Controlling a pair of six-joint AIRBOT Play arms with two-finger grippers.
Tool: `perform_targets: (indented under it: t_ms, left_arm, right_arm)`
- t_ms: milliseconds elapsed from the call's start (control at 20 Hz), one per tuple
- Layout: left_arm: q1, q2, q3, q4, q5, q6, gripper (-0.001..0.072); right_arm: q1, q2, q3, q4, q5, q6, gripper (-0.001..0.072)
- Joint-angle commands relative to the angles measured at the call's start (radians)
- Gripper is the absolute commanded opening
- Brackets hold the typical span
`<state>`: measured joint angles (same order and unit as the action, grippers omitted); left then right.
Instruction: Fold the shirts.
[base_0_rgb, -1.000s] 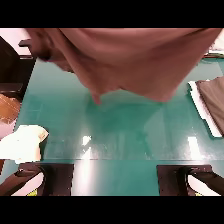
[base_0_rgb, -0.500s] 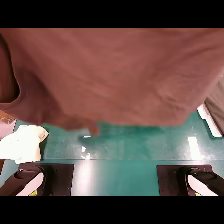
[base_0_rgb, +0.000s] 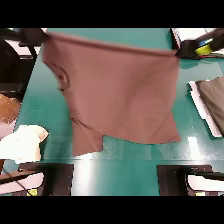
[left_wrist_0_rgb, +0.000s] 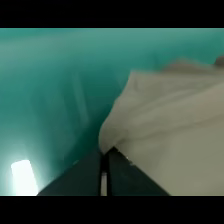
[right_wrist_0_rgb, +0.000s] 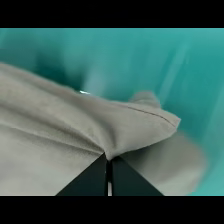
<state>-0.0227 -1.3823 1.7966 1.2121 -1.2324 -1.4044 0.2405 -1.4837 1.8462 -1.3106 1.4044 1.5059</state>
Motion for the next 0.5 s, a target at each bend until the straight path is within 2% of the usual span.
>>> perform_targets:
  t_ms: [0,50,100,150,300,450]
  left_arm:
    - [0.001,-0.194,-0.056,0.013,-0.003,-0.01,0.0336]
    - [0.001,-0.23,-0.056,0.013,-0.003,-0.013,0.0625]
    - [0.001,-0.252,-0.056,0.015,-0.01,-0.018,0.0604]
    - [0.003,-0.257,-0.056,0.015,-0.021,-0.02,0.0605]
    - [0.049,-0.219,-0.055,0.012,-0.125,-0.019,0.0604]
    - [0.124,-0.134,-0.155,0.008,-0.167,-0.019,0.0605]
  right_arm:
    - [-0.001,-0.181,-0.016,0.015,-0.032,-0.01,0.0014]
    - [-0.002,-0.215,0.007,0.03,-0.028,-0.016,0.0037]
    - [-0.008,-0.246,0.039,0.056,-0.017,-0.024,0.0236]
    - [-0.021,-0.27,0.075,0.092,0.001,-0.026,0.0361]
    - [-0.08,-0.272,0.109,0.25,0.095,-0.076,0.0361]
    - [-0.146,-0.161,-0.055,0.335,0.142,-0.132,0.036]
